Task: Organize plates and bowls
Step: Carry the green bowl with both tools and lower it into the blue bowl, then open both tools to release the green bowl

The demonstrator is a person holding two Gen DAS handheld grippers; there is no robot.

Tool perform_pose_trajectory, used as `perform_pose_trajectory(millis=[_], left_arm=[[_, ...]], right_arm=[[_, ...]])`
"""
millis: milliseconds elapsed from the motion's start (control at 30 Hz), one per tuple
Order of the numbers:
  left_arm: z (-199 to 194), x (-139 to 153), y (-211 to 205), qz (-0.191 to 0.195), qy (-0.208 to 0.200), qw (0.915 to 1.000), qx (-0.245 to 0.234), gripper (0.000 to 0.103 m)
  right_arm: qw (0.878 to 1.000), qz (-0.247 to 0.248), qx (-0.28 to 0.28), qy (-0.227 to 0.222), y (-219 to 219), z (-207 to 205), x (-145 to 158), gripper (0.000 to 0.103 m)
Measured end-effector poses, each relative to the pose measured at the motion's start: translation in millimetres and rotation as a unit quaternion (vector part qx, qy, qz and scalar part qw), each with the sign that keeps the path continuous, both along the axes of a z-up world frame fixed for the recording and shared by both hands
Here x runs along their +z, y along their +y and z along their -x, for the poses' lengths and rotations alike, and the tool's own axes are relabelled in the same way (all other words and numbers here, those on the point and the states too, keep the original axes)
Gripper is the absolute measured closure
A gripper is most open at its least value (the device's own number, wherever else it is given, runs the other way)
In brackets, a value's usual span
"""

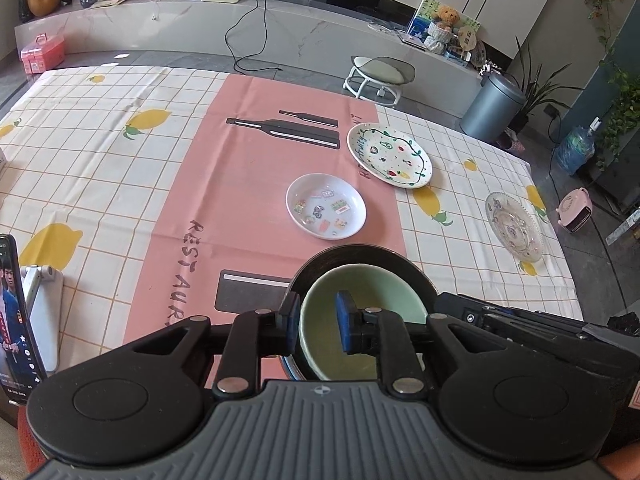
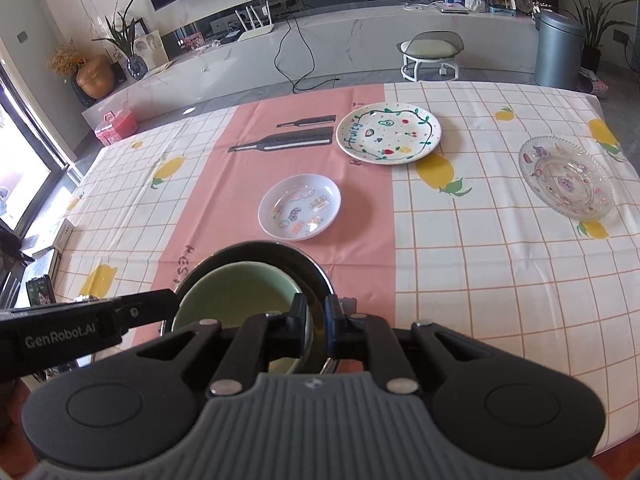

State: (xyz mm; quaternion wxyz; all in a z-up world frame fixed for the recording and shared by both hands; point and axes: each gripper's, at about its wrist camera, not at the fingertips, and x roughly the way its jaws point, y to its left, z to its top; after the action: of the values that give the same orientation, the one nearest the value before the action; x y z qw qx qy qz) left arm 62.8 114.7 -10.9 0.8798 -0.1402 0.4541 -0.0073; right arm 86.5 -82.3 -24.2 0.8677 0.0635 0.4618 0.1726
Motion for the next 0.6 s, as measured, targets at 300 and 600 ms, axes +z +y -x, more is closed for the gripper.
perform_pose_trajectory(millis=[300, 600], left_arm=[[-8.8, 7.6, -1.8, 0.026, -0.013, 0.9995, -0.015, 0.057], [-33.7, 12.4, 5.4, 0.048, -0.014, 0.9985, -0.024, 0.054]], right_arm=[[0.997, -0.064, -0.045, -0.009, -34.2, -5.3, 14.1, 0.068], [0.992, -0.088, -0.092, 0.022, -63.9, -21.7, 0.1, 0.053]])
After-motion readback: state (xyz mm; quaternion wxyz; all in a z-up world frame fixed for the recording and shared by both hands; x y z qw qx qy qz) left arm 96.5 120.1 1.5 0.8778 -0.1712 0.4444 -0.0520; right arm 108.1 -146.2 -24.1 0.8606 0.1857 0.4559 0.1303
